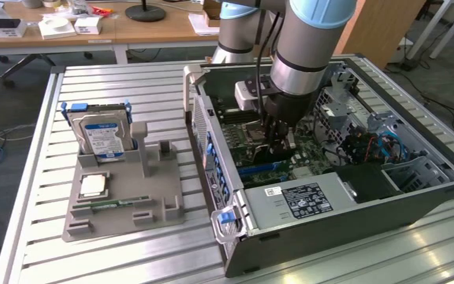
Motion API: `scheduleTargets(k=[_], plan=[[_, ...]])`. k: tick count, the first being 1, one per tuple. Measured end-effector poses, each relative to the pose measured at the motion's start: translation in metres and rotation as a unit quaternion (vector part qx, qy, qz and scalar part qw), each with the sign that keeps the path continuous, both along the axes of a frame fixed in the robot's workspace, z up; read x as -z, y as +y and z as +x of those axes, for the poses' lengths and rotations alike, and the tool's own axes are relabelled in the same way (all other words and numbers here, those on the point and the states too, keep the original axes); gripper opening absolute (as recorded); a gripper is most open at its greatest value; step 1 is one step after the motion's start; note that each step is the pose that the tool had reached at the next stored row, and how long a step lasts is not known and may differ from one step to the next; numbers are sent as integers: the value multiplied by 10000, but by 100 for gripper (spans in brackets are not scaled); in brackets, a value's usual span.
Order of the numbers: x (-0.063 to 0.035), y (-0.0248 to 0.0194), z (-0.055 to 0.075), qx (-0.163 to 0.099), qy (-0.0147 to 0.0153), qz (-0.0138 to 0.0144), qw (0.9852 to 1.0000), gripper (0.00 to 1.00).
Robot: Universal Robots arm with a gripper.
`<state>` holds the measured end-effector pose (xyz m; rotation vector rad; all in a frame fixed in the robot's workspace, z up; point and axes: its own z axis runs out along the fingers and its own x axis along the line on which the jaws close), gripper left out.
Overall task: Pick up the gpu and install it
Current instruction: 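Insert the gpu into the slot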
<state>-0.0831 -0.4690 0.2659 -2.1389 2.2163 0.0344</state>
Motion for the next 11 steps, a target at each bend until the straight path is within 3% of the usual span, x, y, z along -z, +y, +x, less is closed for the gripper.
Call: scheduleTargets(k=[5,8,11], plan=[[0,0,0,0,1,-1,10000,26],[0,1,-1,1,28,-1,10000,26],[0,0,0,1,35,-2,10000,26]])
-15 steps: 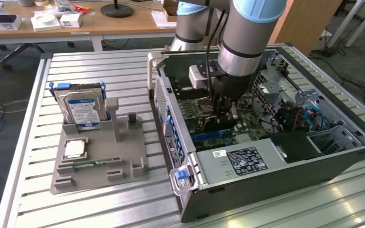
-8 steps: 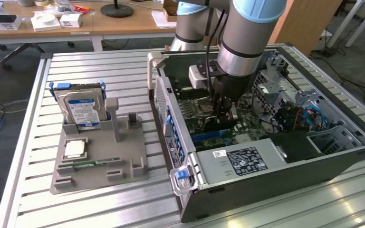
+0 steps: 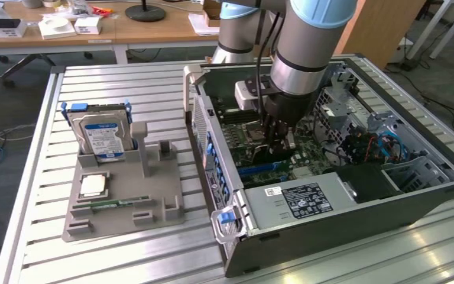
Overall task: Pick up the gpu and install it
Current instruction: 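Insert the gpu into the slot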
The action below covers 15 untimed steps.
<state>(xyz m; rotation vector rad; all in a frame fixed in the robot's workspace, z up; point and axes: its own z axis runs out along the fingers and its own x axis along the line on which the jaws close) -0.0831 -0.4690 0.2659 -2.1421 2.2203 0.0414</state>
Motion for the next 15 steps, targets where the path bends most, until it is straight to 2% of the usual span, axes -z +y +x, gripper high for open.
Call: scheduleTargets(k=[4,10,15], plan=[[2,0,5,0,0,-5,10000,26],[1,-1,5,0,5,-50,10000,26],[2,-1,5,0,5,-51,10000,26]])
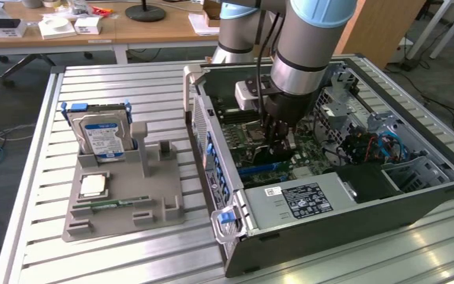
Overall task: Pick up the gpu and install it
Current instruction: 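Insert the gpu into the slot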
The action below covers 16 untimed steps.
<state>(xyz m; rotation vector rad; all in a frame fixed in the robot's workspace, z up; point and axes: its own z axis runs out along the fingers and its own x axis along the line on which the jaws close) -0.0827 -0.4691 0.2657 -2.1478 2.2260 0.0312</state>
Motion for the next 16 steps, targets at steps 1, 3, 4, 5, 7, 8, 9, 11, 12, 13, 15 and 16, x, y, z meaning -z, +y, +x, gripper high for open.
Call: scheduleTargets(k=[1,3,4,5,7,8,9,11,12,13,15,16], plan=[[1,0,0,0,0,0,10000,26],[4,0,-7,1,0,0,10000,26],[8,1,-7,0,0,0,10000,26],[13,1,-9,0,0,1,10000,26],[17,1,-13,0,0,-1,10000,26],[17,1,-13,0,1,-1,10000,26],[18,2,-13,-1,1,-1,10000,26],[23,4,-13,0,0,1,10000,26],[26,6,-13,0,0,1,10000,26],[33,10,-14,0,0,0,10000,26],[44,17,-14,0,0,1,10000,26],[47,20,-14,0,0,1,10000,26]])
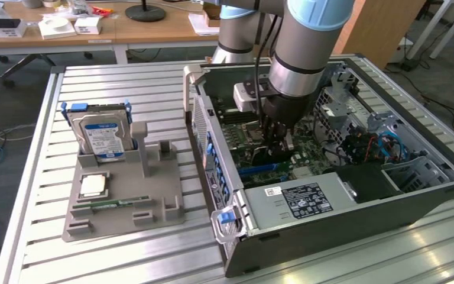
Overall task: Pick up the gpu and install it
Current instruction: 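Insert the gpu into the slot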
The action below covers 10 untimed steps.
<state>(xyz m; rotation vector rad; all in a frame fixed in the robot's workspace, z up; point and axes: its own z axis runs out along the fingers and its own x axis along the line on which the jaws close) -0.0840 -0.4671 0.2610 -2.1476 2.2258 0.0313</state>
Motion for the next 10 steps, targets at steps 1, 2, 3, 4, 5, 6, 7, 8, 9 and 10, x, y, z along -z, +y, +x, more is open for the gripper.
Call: scheduleTargets(k=[1,2,3,4,5,6,7,8,9,10], plan=[[3,3,0,0,0,0,10000,26],[4,8,-1,0,0,-1,10000,26],[5,13,-3,1,0,-1,10000,26],[7,14,-2,0,0,0,10000,26],[7,14,-3,0,0,-1,10000,26],[7,14,-3,-1,0,-1,10000,26],[9,15,-4,0,0,-1,10000,26],[11,15,-5,0,0,-1,10000,26],[11,15,-5,0,0,-1,10000,26],[11,15,-5,0,0,-1,10000,26]])
